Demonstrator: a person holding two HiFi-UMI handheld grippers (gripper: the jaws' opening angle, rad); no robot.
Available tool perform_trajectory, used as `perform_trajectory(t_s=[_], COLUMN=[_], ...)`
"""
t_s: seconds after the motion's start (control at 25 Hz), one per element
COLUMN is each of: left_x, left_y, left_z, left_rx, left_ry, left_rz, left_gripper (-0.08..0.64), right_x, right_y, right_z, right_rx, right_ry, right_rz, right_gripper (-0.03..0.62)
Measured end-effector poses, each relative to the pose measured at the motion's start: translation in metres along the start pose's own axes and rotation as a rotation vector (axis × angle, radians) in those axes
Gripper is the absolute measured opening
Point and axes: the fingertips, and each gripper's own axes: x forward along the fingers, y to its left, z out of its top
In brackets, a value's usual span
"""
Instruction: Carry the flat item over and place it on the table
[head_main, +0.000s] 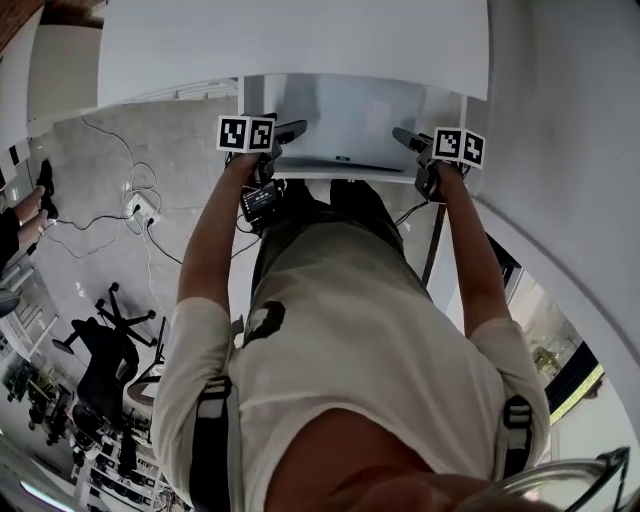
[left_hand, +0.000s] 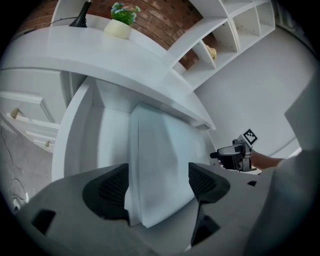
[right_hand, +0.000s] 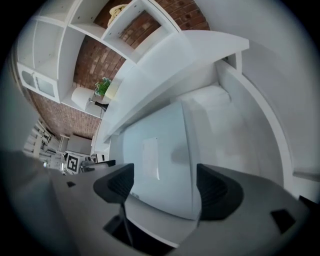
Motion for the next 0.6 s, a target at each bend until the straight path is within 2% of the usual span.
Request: perform_trajectory(t_s=[0.2, 0.6], left_x=[0.007, 0.027], left_y=[0.008, 0.011], left_z=[-0.014, -0.02], left_rx=[-0.049, -0.06], left_ry=[0.02, 0.062], left_rz=[-0.011, -0.025], left_gripper=[0.356, 0.356], right_x=[0.018, 0.038], right_y=[-0.012, -0.028], right_z=[0.0, -0.011], right_rx=[0.019, 0.007], right_ry=[0.031, 0.088], right_rz=[-0.022, -0.002], right_gripper=[0.383, 0.385])
